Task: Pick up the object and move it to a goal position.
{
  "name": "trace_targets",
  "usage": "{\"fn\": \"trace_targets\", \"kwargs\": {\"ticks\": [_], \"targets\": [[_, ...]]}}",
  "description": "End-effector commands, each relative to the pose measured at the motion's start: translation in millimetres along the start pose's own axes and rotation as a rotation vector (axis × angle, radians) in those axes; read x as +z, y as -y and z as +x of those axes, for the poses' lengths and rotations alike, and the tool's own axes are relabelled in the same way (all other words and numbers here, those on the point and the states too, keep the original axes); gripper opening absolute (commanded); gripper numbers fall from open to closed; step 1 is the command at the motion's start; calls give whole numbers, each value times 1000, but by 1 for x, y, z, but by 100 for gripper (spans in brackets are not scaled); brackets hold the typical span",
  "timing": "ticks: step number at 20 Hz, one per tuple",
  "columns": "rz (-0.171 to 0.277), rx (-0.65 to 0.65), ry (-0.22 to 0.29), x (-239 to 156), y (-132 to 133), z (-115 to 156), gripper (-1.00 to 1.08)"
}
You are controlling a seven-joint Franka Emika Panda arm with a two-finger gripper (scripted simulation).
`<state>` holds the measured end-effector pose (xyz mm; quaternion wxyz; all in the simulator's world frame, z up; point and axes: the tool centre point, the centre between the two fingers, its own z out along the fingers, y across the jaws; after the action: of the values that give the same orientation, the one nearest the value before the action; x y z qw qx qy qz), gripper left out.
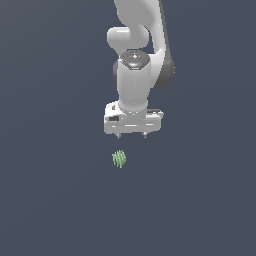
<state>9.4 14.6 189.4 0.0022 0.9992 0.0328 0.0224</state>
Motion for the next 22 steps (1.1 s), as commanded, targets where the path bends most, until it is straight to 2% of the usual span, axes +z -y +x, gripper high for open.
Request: {"fn": "trace_targets", "kwargs": {"ticks": [1,11,17,22], "targets": [[0,0,0,0,0,0,100],[-8,-68,-48,-18,10,14,100],[-7,-46,-43,-14,8,14,100],[-2,22,-33,-2,1,15,100]]}}
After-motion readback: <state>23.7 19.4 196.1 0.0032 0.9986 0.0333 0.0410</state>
